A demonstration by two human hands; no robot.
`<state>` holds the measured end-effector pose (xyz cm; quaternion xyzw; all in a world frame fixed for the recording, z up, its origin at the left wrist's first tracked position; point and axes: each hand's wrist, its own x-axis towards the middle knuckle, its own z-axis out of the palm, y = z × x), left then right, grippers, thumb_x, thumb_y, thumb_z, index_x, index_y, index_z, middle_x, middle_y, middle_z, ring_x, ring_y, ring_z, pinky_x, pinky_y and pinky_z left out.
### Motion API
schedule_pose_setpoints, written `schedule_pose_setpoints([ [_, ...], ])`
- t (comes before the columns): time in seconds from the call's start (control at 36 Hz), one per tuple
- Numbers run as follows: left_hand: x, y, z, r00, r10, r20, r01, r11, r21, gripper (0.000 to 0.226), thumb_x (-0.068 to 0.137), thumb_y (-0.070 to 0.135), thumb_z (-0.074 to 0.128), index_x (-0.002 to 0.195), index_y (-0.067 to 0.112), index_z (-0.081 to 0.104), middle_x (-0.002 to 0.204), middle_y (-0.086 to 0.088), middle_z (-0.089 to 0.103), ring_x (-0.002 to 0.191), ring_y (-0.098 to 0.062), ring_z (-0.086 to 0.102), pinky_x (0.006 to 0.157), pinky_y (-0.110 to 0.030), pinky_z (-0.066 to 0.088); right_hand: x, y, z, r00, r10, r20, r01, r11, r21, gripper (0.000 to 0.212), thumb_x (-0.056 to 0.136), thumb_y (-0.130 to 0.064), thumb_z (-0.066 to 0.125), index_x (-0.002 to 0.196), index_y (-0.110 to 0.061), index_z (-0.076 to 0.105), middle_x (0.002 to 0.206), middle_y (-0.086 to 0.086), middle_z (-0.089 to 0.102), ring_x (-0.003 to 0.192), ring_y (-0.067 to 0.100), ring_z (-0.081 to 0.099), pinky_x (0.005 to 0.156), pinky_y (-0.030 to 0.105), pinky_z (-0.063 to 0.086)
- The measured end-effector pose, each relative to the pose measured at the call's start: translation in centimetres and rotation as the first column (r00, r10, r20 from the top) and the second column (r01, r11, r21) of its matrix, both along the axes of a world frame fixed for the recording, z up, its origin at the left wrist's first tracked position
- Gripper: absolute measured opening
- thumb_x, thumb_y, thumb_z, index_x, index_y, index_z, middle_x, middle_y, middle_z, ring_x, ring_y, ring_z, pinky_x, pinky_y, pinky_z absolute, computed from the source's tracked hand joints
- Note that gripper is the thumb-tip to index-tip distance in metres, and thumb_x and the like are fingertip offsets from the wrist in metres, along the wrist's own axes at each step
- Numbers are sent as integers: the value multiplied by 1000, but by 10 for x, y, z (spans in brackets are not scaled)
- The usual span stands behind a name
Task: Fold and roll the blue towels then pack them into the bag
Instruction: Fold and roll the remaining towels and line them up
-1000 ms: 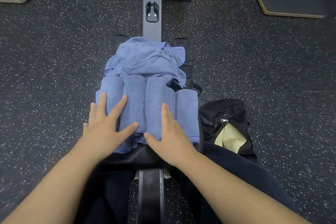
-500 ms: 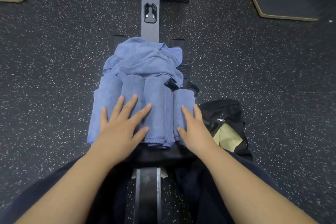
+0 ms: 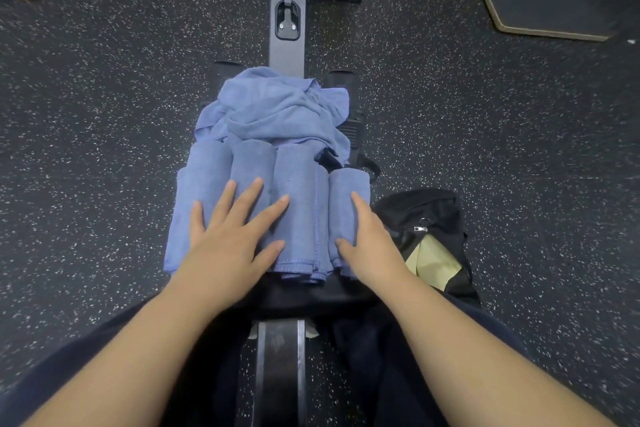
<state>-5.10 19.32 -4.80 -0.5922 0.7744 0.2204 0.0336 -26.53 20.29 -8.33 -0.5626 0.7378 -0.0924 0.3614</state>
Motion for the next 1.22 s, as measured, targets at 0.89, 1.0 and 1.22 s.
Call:
schedule_pose_setpoints([
  [0.89,16,-30,-17,959,192,-209,-232,955,-185,67,87,58,23,146,30,40,156,-8,30,146,-32,17,107,-61,27,19,-163,19,941,330,-78,-339,911,-237,40,94,-14,59,133,-16,55,134,4,58,125,20,51,103,26,35],
  [1.0,14,-30,-21,974,157,-161,-192,952,-236,62,91,51,29,144,24,44,150,-14,39,141,-40,28,99,-66,37,20,-172,18,932,343,-116,-361,904,-229,41,89,-18,67,129,-18,58,127,3,59,118,21,53,97,27,38],
  [1.22,12,-30,-27,987,135,-89,-154,950,-272,60,92,55,29,145,28,40,150,-9,42,139,-44,30,96,-67,35,16,-175,11,902,403,-156,-430,870,-241,47,87,-20,68,132,-18,54,128,2,54,118,17,47,85,17,29],
])
